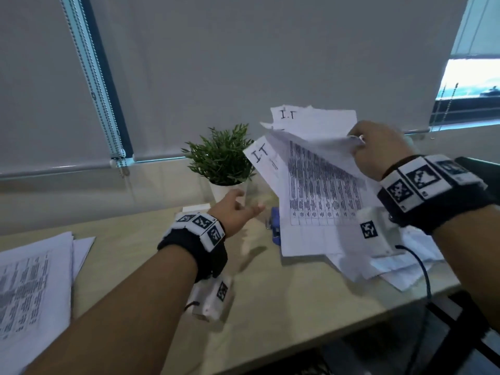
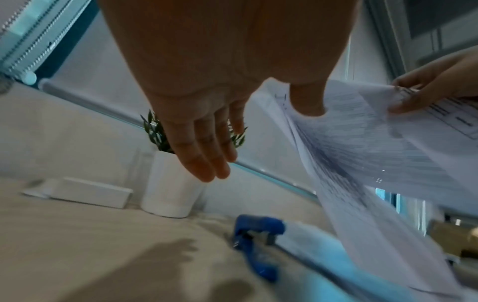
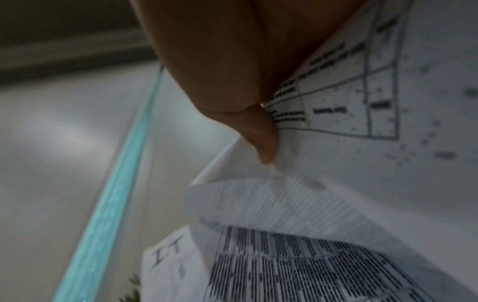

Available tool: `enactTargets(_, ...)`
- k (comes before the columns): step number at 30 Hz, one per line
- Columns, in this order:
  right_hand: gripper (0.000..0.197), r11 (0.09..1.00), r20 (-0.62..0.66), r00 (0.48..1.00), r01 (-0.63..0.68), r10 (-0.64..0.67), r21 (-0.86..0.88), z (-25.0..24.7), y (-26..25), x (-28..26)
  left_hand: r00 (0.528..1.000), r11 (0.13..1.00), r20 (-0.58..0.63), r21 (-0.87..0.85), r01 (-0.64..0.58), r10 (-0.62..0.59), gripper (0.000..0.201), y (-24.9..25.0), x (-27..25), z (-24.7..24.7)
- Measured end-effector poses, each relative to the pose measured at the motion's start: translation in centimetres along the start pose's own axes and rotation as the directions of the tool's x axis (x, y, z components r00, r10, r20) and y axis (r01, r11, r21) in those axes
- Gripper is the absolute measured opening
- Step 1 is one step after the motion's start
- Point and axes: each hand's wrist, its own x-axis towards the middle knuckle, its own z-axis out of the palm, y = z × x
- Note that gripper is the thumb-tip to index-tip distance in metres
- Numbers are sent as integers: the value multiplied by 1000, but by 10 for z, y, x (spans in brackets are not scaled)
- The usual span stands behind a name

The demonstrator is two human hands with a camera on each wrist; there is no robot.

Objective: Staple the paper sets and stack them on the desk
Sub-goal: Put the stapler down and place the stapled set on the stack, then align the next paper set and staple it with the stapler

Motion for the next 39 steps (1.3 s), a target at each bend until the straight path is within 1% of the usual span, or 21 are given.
enactTargets(3, 25, 992, -14, 994, 111, -110, 59, -39, -20, -12, 998, 921, -55, -388, -30, 10, 92, 23, -2, 1)
enactTargets(5, 26, 979, -7, 984, 178, -179, 101, -54, -36, -21, 992, 837, -122, -539, -96, 35, 103, 36, -8, -2)
enactTargets(9, 33, 949, 148, 946, 263, -289, 171, -48, -67, -39, 958, 732, -285, -656, -185, -13, 60, 41, -26, -17)
enactTargets(11, 42, 920, 331, 874, 263, -355, 291, -30, -81, -52, 949, 736, -310, -655, -172, -54, 49, 25, -39, -25)
enactTargets(13, 54, 904, 498, 770, 242, -400, 352, -5, -93, -68, 942, 768, -303, -635, -86, -145, 53, -5, -52, -32)
enactTargets(16, 57, 908, 728, 564, 370, -389, 198, 42, -103, -92, 940, 834, -163, -523, 176, -301, 54, -52, -78, -39)
enactTargets(18, 55, 864, 832, 436, 494, -343, 98, 73, -104, -105, 896, 815, -120, -480, 324, -427, 33, -70, -98, -43)
enactTargets(19, 57, 847, 865, 391, 528, -315, 69, 83, -103, -110, 869, 794, -109, -474, 381, -482, 34, -74, -105, -46)
enactTargets(22, 65, 807, 912, 309, 589, -268, 37, 98, -103, -124, 796, 824, -272, -360, 437, -540, 71, -94, -114, -67)
enactTargets(24, 68, 772, 919, 299, 635, -256, 9, 104, -105, -131, 742, 864, -443, -259, 431, -503, 83, -101, -115, -82)
enactTargets(25, 69, 758, 919, 302, 653, -254, -5, 105, -107, -132, 750, 880, -487, -89, 467, -448, 87, -100, -113, -87)
enactTargets(26, 70, 746, 918, 303, 666, -257, -12, 105, -108, -134, 794, 869, -482, 123, 480, -371, 88, -100, -111, -87)
enactTargets(28, 71, 736, 924, 271, 676, -270, 17, 101, -111, -135, 919, 784, -289, 490, 382, -267, 81, -95, -106, -82)
enactTargets(29, 71, 747, 928, 252, 663, -273, 40, 99, -112, -133, 946, 749, -137, 582, 316, -293, 76, -92, -102, -76)
enactTargets(30, 70, 766, 928, 253, 641, -274, 51, 97, -113, -129, 941, 726, 5, 637, 258, -339, 72, -93, -99, -67)
enactTargets(31, 68, 784, 918, 286, 619, -274, 41, 99, -113, -121, 917, 707, 101, 671, 223, -386, 70, -91, -97, -59)
enactTargets(32, 64, 802, 894, 354, 597, -275, 10, 103, -112, -110, 903, 698, 152, 689, 196, -402, 69, -91, -94, -53)
enactTargets(35, 54, 870, 707, 677, 457, -203, -187, 125, -96, -68, 901, 653, 194, 748, 121, -389, 75, -87, -86, -47)
enactTargets(36, 53, 893, 633, 759, 381, -153, -241, 132, -88, -55, 893, 642, 231, 763, 80, -385, 79, -85, -84, -48)
enactTargets(37, 53, 921, 584, 805, 296, -98, -254, 138, -80, -44, 882, 635, 270, 772, 42, -387, 82, -82, -83, -49)
enactTargets(39, 58, 974, 585, 811, 120, 16, -192, 150, -65, -28, 871, 637, 332, 770, -29, -361, 85, -81, -81, -52)
